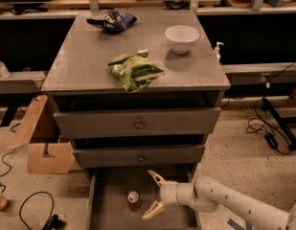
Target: Pick orange can from bottom drawer and place on counter
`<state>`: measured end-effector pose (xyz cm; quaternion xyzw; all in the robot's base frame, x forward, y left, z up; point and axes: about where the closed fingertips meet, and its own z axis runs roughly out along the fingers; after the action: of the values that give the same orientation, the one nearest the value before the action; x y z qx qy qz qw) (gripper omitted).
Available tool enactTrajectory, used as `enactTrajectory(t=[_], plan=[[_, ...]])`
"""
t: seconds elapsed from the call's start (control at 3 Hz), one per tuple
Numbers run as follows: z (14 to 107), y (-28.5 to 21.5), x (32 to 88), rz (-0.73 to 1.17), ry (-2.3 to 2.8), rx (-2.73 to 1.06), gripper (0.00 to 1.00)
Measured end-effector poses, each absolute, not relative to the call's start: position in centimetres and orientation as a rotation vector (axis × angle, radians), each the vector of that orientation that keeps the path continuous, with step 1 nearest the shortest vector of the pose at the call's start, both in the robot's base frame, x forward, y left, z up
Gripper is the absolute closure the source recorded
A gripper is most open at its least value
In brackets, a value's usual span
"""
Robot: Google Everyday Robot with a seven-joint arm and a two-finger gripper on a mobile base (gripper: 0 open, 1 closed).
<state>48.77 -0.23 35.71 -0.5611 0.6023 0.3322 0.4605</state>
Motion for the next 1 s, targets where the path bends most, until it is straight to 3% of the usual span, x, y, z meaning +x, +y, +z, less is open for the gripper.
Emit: enactTrajectory(t=[1.0], plan=[[27.7,2.9,52.2,0.867,1.452,-1.397,0.00]])
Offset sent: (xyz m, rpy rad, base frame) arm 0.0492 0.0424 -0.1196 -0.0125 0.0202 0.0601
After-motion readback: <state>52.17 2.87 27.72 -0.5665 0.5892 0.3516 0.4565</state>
